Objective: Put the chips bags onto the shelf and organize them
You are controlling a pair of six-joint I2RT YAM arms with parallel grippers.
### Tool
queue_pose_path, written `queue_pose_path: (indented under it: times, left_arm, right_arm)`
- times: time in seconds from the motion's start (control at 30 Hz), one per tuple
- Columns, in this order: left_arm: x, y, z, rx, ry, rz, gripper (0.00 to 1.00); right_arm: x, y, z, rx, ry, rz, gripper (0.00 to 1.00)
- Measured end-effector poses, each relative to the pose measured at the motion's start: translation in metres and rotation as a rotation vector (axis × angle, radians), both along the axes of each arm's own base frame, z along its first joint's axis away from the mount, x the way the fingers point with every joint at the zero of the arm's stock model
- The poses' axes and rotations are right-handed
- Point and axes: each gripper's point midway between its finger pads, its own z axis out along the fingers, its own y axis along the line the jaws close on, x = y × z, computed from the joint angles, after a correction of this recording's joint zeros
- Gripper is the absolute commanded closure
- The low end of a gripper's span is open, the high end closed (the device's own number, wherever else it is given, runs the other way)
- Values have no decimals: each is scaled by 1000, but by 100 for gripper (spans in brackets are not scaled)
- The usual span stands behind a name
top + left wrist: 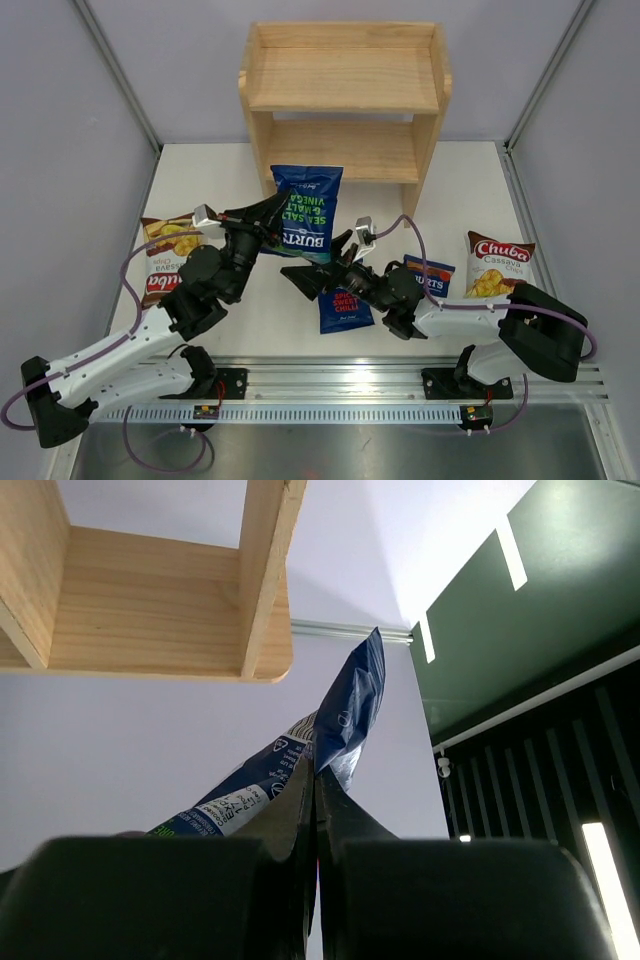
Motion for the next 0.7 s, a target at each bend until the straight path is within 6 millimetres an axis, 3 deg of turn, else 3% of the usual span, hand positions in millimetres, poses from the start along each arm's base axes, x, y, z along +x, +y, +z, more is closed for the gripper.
queue_pose_path:
  times: [0.1, 0.2, 0.23, 0.33, 0.37, 0.53, 0.6, 0.7]
  left_arm:
    - [2, 1, -2, -7, 10, 16, 100]
    - [1, 0, 0, -22, 11, 18, 100]
    - [1, -2, -1, -24, 13, 16, 100]
    - [-1, -6, -2, -39, 18, 3, 100]
    - [-1, -6, -3, -42, 20, 4, 100]
    - [-2, -1, -6, -45, 29, 15, 100]
    - [-6, 2, -5, -13, 17, 22, 100]
    - [-12, 13, 1, 125, -58, 70, 91]
  right_arm:
    - [1, -7, 15, 24, -42, -31, 14]
    - [2, -14, 27, 48, -73, -65, 25]
    - [3, -16, 30, 53, -78, -75, 33]
    - [6, -20, 34, 60, -90, -102, 43]
    - [6, -21, 36, 62, -93, -109, 52]
    - [6, -28, 46, 74, -121, -134, 71]
    - [3, -30, 50, 72, -135, -133, 79]
    - [-3, -38, 61, 68, -143, -128, 89]
